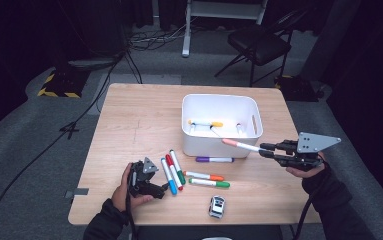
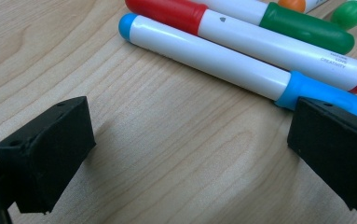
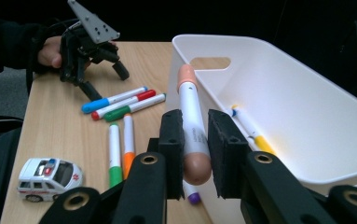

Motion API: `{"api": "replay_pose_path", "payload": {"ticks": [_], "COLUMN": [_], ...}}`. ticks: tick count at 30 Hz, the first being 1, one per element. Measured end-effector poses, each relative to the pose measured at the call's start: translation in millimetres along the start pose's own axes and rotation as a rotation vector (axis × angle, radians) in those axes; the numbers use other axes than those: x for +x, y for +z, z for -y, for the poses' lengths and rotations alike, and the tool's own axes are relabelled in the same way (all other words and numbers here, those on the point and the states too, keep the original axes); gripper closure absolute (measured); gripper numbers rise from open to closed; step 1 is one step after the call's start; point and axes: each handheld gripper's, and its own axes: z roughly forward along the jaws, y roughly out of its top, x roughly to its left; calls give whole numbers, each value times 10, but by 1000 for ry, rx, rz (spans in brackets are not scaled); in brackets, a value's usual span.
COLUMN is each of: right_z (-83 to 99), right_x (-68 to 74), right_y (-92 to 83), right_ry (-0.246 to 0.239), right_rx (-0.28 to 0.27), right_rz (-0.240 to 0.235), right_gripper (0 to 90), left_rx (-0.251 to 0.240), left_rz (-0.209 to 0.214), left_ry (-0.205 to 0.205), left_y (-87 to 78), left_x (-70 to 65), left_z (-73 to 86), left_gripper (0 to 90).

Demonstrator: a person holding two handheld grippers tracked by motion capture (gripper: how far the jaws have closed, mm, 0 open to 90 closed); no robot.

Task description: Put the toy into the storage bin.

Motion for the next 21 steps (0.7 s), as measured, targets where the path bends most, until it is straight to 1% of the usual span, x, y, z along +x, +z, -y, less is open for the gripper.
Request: {"api": "replay_pose_path", "payload": {"ticks": [2,5,6,7,8,9,10,12,13,14,15,17,18,19,20,21], "right_z": [-78,-181,-215,-246,-275,-302,-325,-366,-381,-393,-409,-430,-443,-455,-465,-472], "right_x": [-69,-167,-212,-255,-294,-330,-358,-405,-432,-453,-483,-522,-546,-568,-594,-620], "right_y": [-17,-34,-40,-38,-33,-29,-20,4,21,40,64,103,126,148,169,199], "right_ry": [-7,-29,-29,-29,-30,-25,-23,-30,-31,-26,-20,-18,-18,-13,-15,-13], "right_rx": [-5,0,2,1,-2,-3,-5,9,15,21,36,45,52,58,62,68], "right_rz": [10,30,32,34,46,49,51,65,62,69,74,73,78,82,73,76], "right_gripper": [767,767,767,767,767,767,767,767,767,767,767,767,767,767,767,767], "left_rx": [0,0,-7,-2,-15,-3,-6,-10,-4,-10,-10,-13,-7,-13,-9,-6], "left_rz": [0,-1,-6,-2,-10,-3,-5,-7,-4,-7,-8,-9,-5,-9,-6,-6], "left_ry": [0,0,8,1,18,2,6,14,2,14,14,18,10,19,12,7], "left_y": [0,0,5,2,9,2,4,6,3,6,6,7,5,8,6,4], "left_x": [0,0,5,0,13,1,4,9,1,9,9,13,6,13,8,4], "left_z": [0,0,-1,0,-5,0,-1,-3,0,-3,-3,-5,-2,-5,-3,-1], "left_gripper": [7,7,7,7,7,6,7,7,7,7,7,7,7,7,7,7]}}
